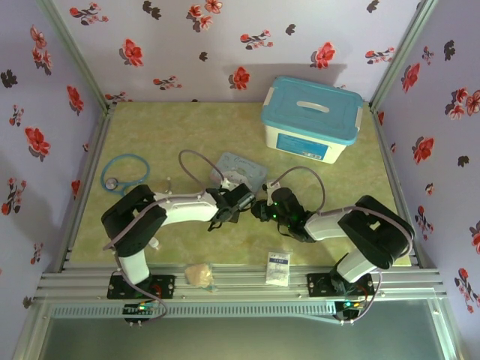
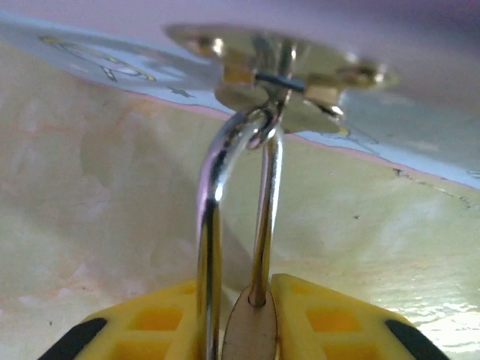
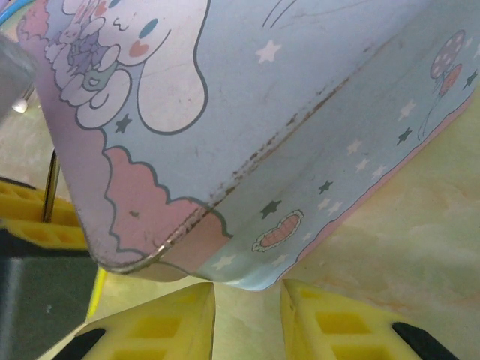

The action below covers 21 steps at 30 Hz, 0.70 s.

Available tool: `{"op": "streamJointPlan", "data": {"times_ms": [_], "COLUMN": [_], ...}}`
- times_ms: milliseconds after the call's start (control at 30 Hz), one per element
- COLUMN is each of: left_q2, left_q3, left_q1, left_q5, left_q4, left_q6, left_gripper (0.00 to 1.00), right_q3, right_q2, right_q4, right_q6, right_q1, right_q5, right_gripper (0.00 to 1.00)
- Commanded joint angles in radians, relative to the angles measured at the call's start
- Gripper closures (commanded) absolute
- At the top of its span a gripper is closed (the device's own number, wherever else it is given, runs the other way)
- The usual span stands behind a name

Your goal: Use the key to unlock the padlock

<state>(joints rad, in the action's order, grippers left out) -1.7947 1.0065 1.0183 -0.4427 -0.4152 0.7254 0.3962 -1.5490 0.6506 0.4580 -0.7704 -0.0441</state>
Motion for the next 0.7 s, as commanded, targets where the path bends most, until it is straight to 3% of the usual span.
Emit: {"op": "streamJointPlan", "data": {"times_ms": [0,167,433,667], "left_q2": [-0.042,-0.083,-0.143,-0.146], "left_q3": [0.006,0.073,0.161,0.175], "left_q1": [0.025,0.073,0.133,0.16], "left_q5": [-0.017,-0.086,-0.201,-0.178], "left_q4": [-0.134,-0.228,-0.365,-0.34], "left_q6": [-0.023,-0.006,0.011,0.015], "left_gripper": [0.72,0.72,0.8,0.65], "right_q3": [0.022,0.025,0.024,0.017], "right_q2": [-0.015,-0.036,-0.041,-0.037], "right_q4": [0.038,0.04,0.046,0.048], "right_q6": [0.025,0.032,0.046,0.056], "right_q1": [-0.003,-0.007,-0.01,-0.012], "right_q5": [0.027,0.019,0.032,0.075], "right_gripper": [0.72,0.72,0.72,0.72]}}
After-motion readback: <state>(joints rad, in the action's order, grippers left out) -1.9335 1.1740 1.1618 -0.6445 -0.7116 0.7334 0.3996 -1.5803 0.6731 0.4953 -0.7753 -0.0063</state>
